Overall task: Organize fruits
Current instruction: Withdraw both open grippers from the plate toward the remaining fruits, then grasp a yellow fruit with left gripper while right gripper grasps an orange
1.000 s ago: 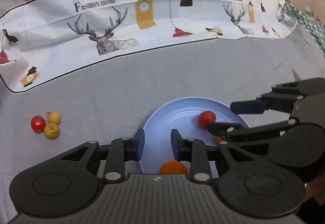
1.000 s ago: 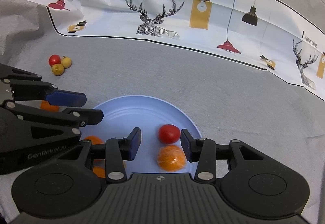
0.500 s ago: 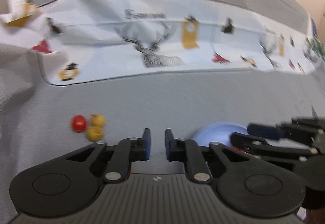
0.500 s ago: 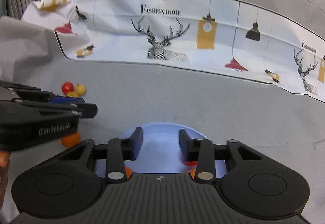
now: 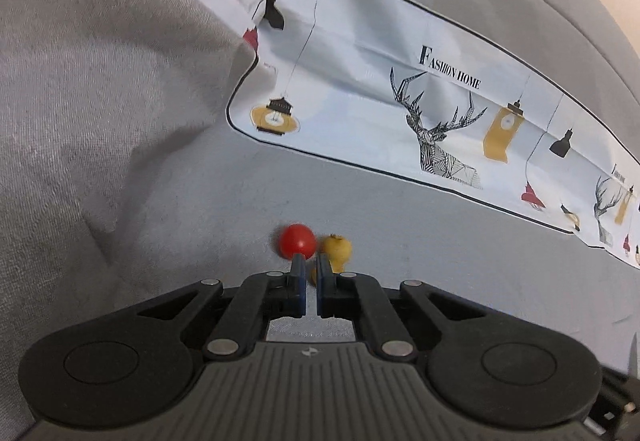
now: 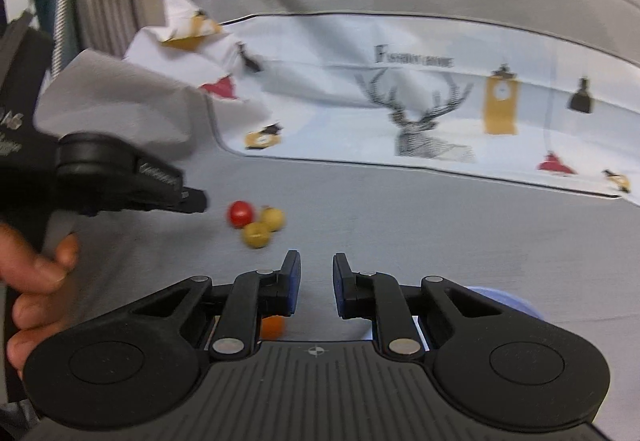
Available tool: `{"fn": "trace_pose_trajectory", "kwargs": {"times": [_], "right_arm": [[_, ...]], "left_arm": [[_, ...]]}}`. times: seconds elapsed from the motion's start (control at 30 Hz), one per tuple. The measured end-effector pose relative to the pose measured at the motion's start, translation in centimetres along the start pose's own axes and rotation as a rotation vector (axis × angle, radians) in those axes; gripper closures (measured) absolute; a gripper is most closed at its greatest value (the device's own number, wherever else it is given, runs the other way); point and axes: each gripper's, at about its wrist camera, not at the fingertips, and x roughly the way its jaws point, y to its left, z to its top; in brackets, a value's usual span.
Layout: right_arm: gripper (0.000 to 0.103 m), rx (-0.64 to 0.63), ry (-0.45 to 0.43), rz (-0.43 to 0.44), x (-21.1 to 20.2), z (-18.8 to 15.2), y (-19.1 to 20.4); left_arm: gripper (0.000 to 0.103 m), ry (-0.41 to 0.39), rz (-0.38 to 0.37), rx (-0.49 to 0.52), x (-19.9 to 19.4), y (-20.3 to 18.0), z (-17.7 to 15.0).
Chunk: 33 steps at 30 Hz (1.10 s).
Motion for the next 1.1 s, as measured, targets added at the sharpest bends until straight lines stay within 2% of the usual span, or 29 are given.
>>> {"fn": "trace_pose_trajectory", "kwargs": {"times": [0.1,0.17,0.2,0.23,0.33,0.37,0.43,0.5,0.6,0.7,0.83,1.07,1.1], "right_arm": [[0.081,-0.019,0.031,0.04,1.3,-0.4,1.3],[0.072,-0.037,0.035,0.06,1.9,-0.8,2.2],[0.062,-0.049,0.045,0.057,2.3,-1.1,2.5],[0.058,-0.062,0.059,0.046,2.7,-1.3,2.8],[0.054,-0.062,0.057,0.054,3.6,-2.1,2.9],[0.054,-0.059,0.083,0.043,4.2,-2.4,2.7],[0.055,-0.041,0.072,0.053,4.7,-2.6,2.5],[0.055,-0.051,0.082,0.06,5.1,-2.6,2.8],[0.055,-0.078,0.101,0.09,5.8,-2.8,3.1],[0.053,-0.129,0.107,0.049,6.3,-3.2,3.3],[0.053,-0.081,0.134,0.053,6.8,-3.2,2.2],[0.06,-0.105,0.169,0.054,7.3,-3.8,2.3],[0.065,-0.107,0.169,0.054,7.3,-3.9,2.3]], "left_arm": [[0.098,0.011,-0.009,0.009,0.4,0.1,-0.1],[0.097,0.029,-0.025,0.005,1.0,0.2,-0.2],[0.097,0.039,-0.031,0.002,1.2,0.2,-0.3],[0.096,0.051,-0.037,0.0,1.6,0.3,-0.3],[0.083,0.071,-0.05,0.016,2.7,0.0,-0.3],[0.077,0.083,-0.051,0.021,3.2,-0.1,-0.4],[0.074,0.112,-0.069,0.038,4.1,-0.3,-0.5],[0.066,0.107,-0.062,0.066,4.7,-0.7,-0.5],[0.066,0.126,-0.051,0.08,6.1,-0.9,-0.6],[0.066,0.137,-0.045,0.074,7.1,-0.8,-0.5],[0.065,0.147,-0.048,0.092,8.2,-1.2,-0.5],[0.068,0.124,-0.022,0.146,8.5,-2.2,-0.8],[0.069,0.124,-0.022,0.148,8.5,-2.2,-0.8]]}}
